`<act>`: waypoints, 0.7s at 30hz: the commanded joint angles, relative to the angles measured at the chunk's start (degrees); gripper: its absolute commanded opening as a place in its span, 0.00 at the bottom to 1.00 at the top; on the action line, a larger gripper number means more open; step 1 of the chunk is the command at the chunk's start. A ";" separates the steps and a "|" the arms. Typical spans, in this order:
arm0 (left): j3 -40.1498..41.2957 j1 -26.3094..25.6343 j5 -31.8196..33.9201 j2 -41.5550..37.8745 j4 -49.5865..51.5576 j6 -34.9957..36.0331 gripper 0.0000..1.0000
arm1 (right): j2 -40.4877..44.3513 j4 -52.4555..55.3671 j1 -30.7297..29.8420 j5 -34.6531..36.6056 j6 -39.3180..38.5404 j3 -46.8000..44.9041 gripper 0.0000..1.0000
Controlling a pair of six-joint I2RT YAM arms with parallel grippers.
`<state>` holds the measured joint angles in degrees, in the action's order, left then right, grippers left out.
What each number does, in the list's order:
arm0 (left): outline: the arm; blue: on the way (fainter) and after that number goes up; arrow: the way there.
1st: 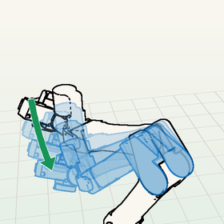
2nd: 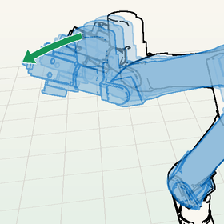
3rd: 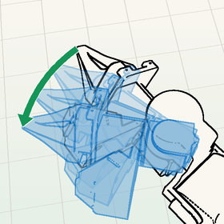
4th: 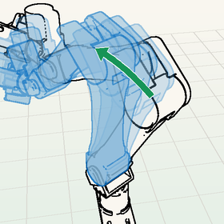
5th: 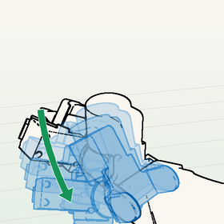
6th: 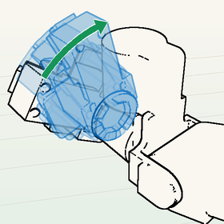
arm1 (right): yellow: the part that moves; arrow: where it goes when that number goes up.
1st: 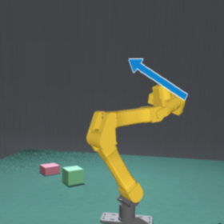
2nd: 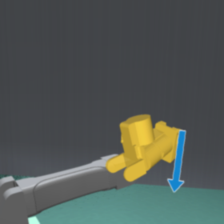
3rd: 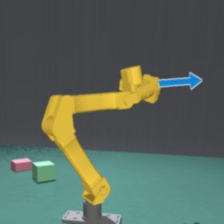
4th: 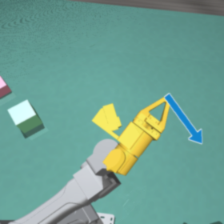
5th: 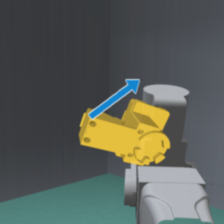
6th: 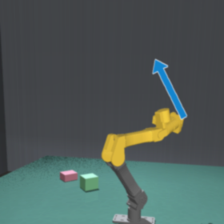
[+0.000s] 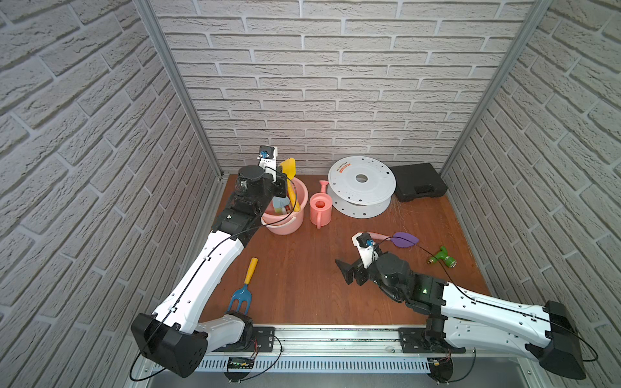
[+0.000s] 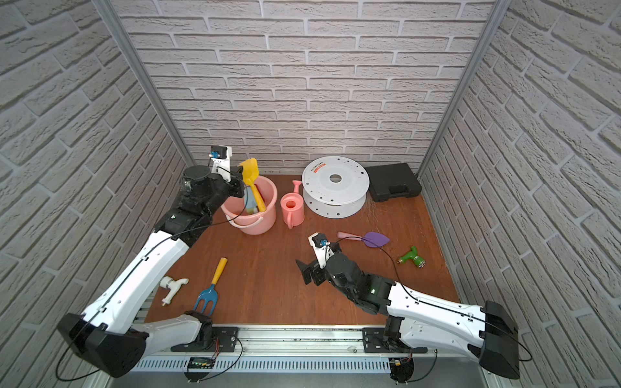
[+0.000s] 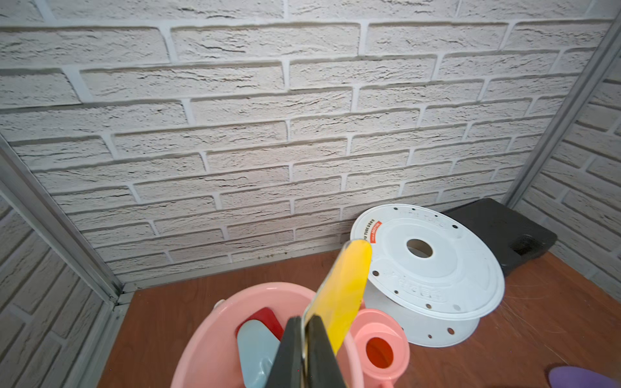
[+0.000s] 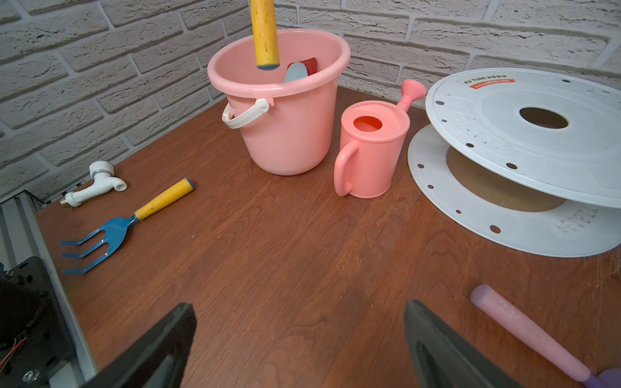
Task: Organize the gardening tools
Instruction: Place the gardening tool in the container.
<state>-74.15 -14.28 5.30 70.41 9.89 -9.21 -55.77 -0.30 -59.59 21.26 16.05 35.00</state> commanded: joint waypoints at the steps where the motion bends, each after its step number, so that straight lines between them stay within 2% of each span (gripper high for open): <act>1: -2.56 4.28 -5.45 2.95 -1.24 3.82 0.00 | -1.63 -1.39 -0.44 -1.07 0.69 -0.08 1.00; 8: 1.26 12.28 -17.98 9.68 -10.28 4.83 0.00 | -5.59 -1.87 -0.44 -2.07 0.66 0.89 1.00; 12: 2.91 13.85 -25.76 15.01 -14.07 5.92 0.00 | -7.76 -2.05 -0.41 -2.21 0.56 1.48 1.00; 18: 2.66 15.58 -31.57 23.15 -13.97 5.32 0.00 | -8.99 -2.08 -0.44 -1.55 0.23 1.73 1.00; 19: 3.43 15.83 -32.28 23.55 -15.08 4.73 0.03 | -9.13 -2.08 -0.44 -1.48 0.19 1.73 1.00; 20: 3.99 16.05 -32.59 23.84 -16.13 4.47 0.15 | -9.26 -2.13 -0.44 -1.48 0.20 1.73 1.00; 21: 4.12 16.28 -32.63 24.02 -16.33 4.41 0.21 | -9.36 -2.18 -0.44 -1.45 0.21 1.73 1.00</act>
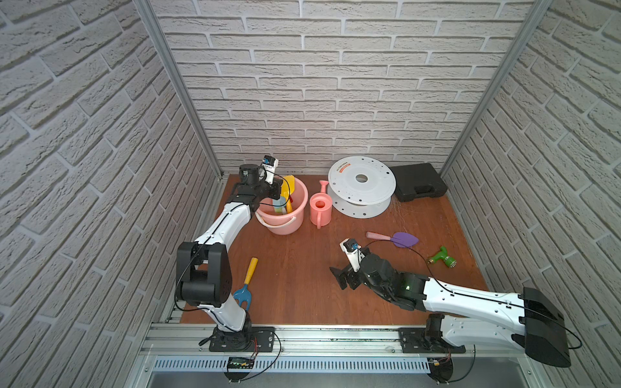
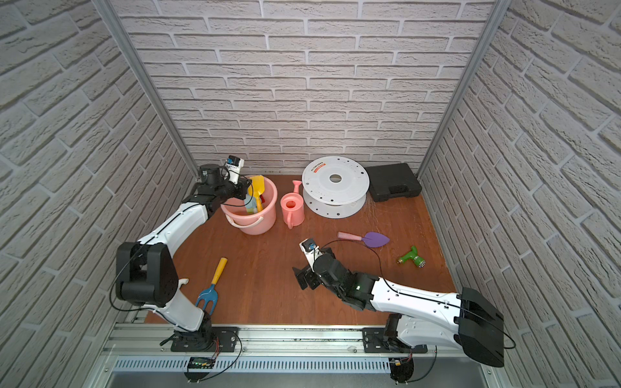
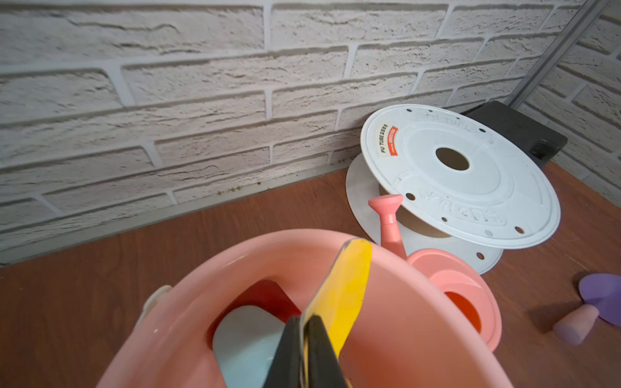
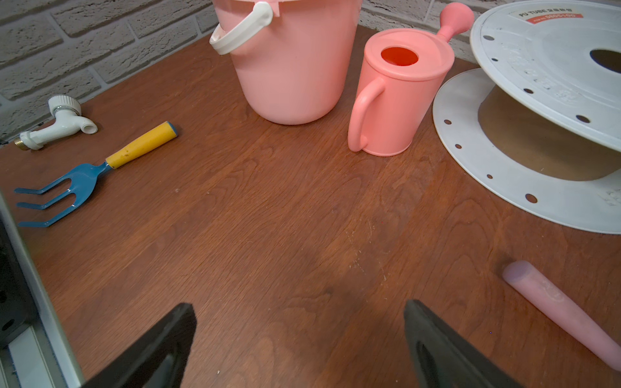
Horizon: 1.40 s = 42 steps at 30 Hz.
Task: Organize the gardening tools
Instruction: Place the gardening tool in the container, then pick up the gardening tool from the center of the board.
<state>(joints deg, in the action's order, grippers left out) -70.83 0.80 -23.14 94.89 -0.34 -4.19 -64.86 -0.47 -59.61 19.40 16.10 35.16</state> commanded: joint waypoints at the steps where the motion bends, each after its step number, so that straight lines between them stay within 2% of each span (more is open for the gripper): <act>1: 0.55 1.36 -4.22 -0.49 -5.74 -0.62 0.25 | -0.40 -1.94 -0.39 0.28 0.12 1.66 1.00; 6: -2.00 1.92 -3.78 -2.82 -1.35 -1.18 0.66 | -0.39 -1.70 -0.41 0.01 0.40 1.93 1.00; 10: -1.79 1.65 -4.01 -6.28 -1.57 -7.13 0.97 | 0.91 -1.39 -0.41 0.67 0.87 1.56 1.00; 13: -1.86 -0.41 -1.37 -9.09 -0.76 -10.59 0.98 | 2.01 -0.72 -0.41 2.35 1.40 1.41 1.00; 17: -0.92 -6.55 6.62 -13.75 1.16 -11.32 0.98 | 2.66 0.83 -0.41 4.83 1.61 1.81 1.00; 25: 8.83 -21.24 22.65 -19.12 -3.09 -16.49 0.98 | 2.72 3.04 -0.41 10.59 0.72 2.28 1.00; 35: 22.07 -41.07 34.24 -22.21 -9.77 -12.78 0.98 | 2.49 4.26 -0.01 23.54 0.40 0.97 1.00; 42: 28.65 -45.15 36.65 -24.09 -10.95 -14.68 0.98 | 3.18 7.33 5.91 24.67 4.35 -1.09 0.99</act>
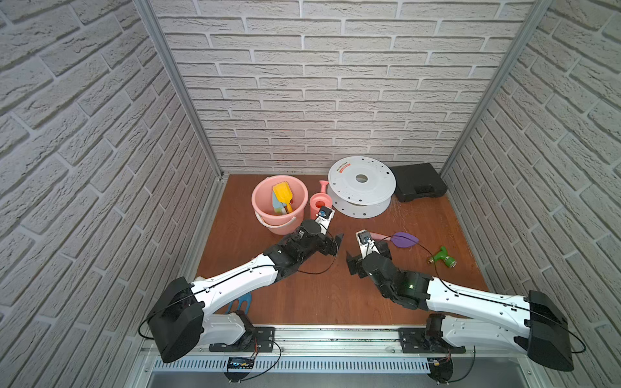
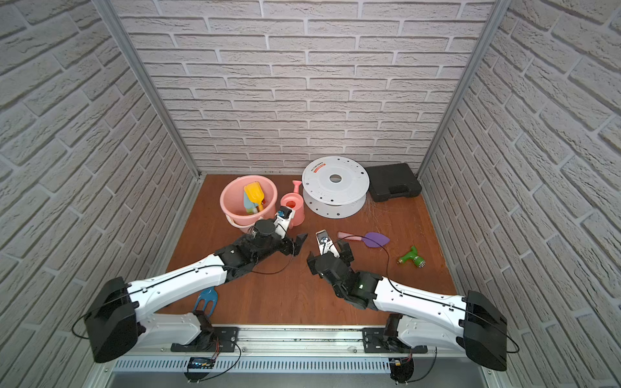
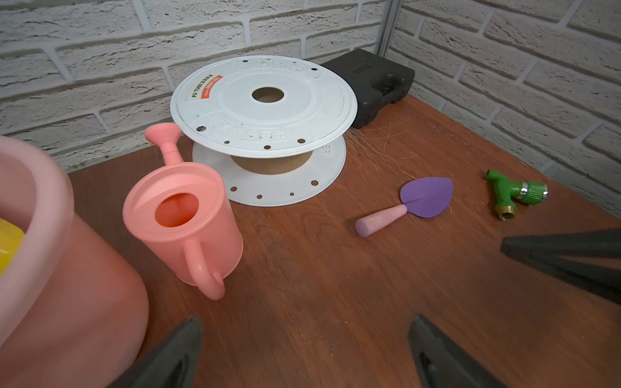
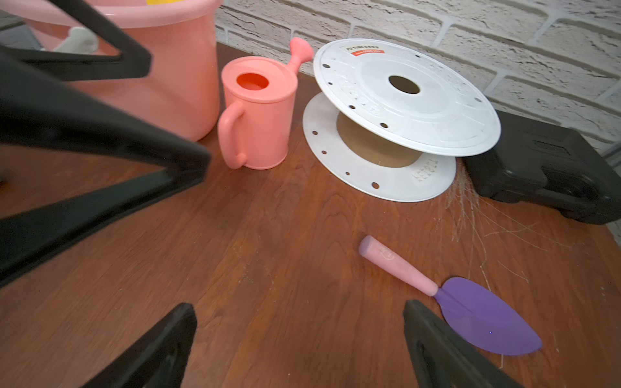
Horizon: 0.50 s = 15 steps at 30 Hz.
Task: Organize the gardening tools
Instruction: Pick up the gardening tool from the center of the board.
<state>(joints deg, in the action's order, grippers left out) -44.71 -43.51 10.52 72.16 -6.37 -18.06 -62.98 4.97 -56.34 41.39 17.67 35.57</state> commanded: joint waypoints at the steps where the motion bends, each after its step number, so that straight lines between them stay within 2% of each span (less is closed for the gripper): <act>1: 3.09 -1.56 3.25 -1.24 -5.06 -0.61 0.98 | 1.28 2.78 3.80 2.51 3.90 -1.55 1.00; 8: 4.29 -3.27 4.38 -2.55 -3.76 -1.12 0.98 | -0.32 15.35 12.86 -1.11 13.11 0.73 0.99; 11: 6.96 -3.44 4.20 -4.37 -6.41 -2.10 0.98 | -1.25 18.68 17.69 -3.73 14.21 1.81 0.99; 15: 8.84 -3.48 4.98 -6.27 -7.87 -3.05 0.98 | -4.94 18.87 26.13 -11.01 14.50 3.28 0.99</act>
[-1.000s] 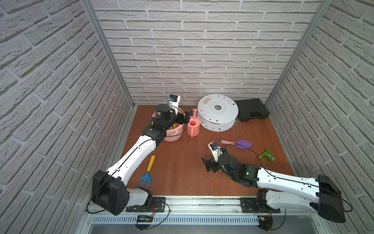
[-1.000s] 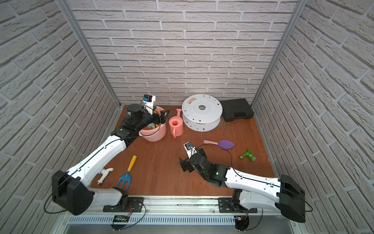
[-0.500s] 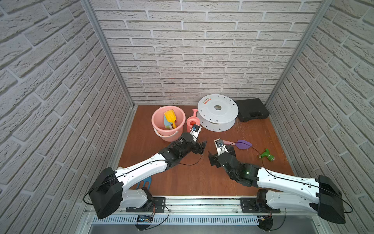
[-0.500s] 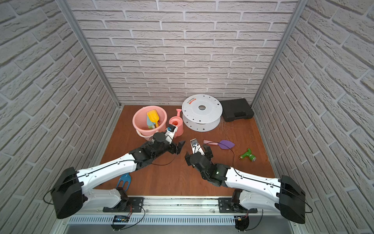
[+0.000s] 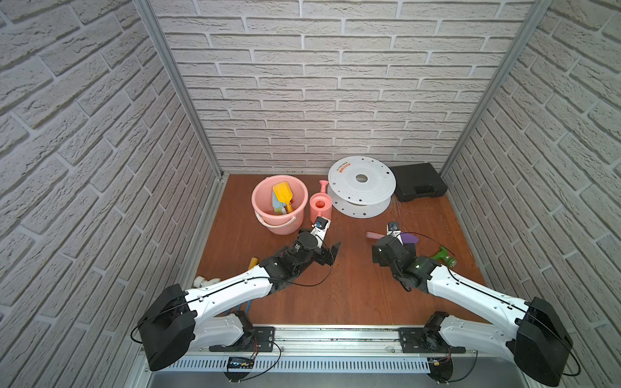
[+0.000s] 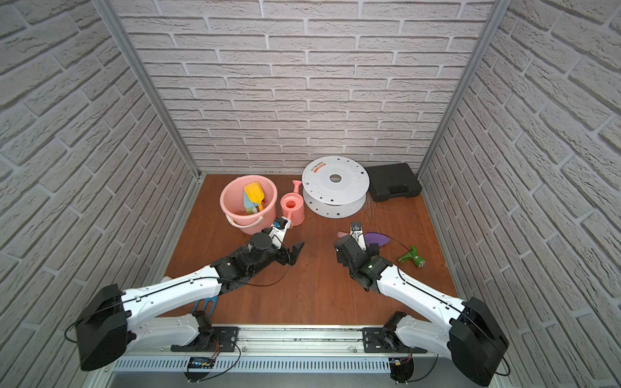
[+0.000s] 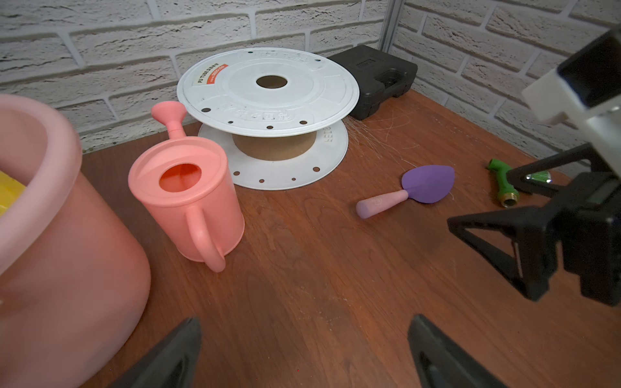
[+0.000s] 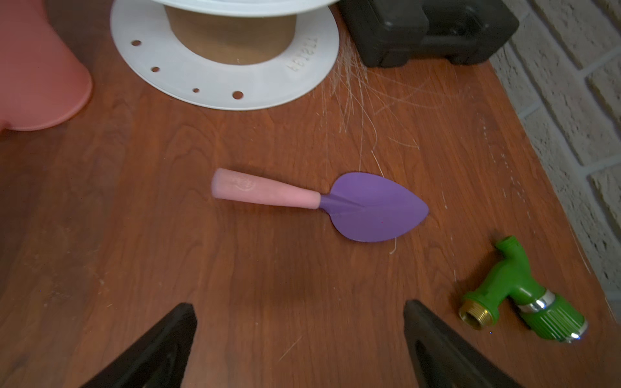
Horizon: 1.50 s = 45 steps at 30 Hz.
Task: Organize the gardening tools
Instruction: Pick up the gardening tool from the center of the board.
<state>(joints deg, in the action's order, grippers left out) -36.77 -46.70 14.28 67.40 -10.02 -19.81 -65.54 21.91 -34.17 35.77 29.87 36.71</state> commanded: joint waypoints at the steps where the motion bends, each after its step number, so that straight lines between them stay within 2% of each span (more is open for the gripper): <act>1: 0.85 -0.24 1.15 -1.79 -4.12 -1.36 0.98 | -4.16 1.53 5.54 -7.19 2.37 2.64 0.99; 5: 0.97 -0.41 1.11 -2.19 -4.02 -1.68 0.98 | -11.11 -1.85 11.81 -15.23 5.01 4.90 1.00; 8: 0.90 -0.41 0.83 -1.97 -4.13 -1.88 0.98 | -16.40 -3.94 13.07 -17.67 9.28 7.93 1.00; 12: 0.78 -0.39 0.72 -1.76 -3.96 -1.75 0.98 | -24.22 -2.13 13.32 -16.07 12.94 15.72 0.99; 16: 0.89 -0.37 1.13 -1.99 -3.82 -1.48 0.98 | -31.59 4.99 13.30 -12.62 15.25 25.21 0.99; 23: 0.91 -0.36 1.11 -1.92 -3.78 -1.18 0.98 | -38.31 5.23 13.96 -14.36 16.87 28.75 0.99; 26: 0.79 -0.39 1.00 -1.89 -3.78 -1.16 0.98 | -38.13 5.46 13.88 -15.40 16.09 27.71 0.99; 36: 0.80 -0.41 0.17 -1.89 -3.93 -1.69 0.98 | -25.87 4.67 13.42 -16.01 12.32 15.92 0.95; 40: 0.71 -0.41 -0.15 -1.74 -3.87 -1.66 0.98 | -24.42 2.44 13.79 -17.73 11.30 11.95 0.87; 45: 0.79 -0.41 -0.04 -2.26 -3.61 -1.64 0.98 | -27.78 0.52 14.74 -21.61 10.92 10.84 0.76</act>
<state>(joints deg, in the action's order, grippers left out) -36.47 -46.85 14.50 66.15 -11.53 -21.15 -91.72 24.69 -20.03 16.62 41.58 48.12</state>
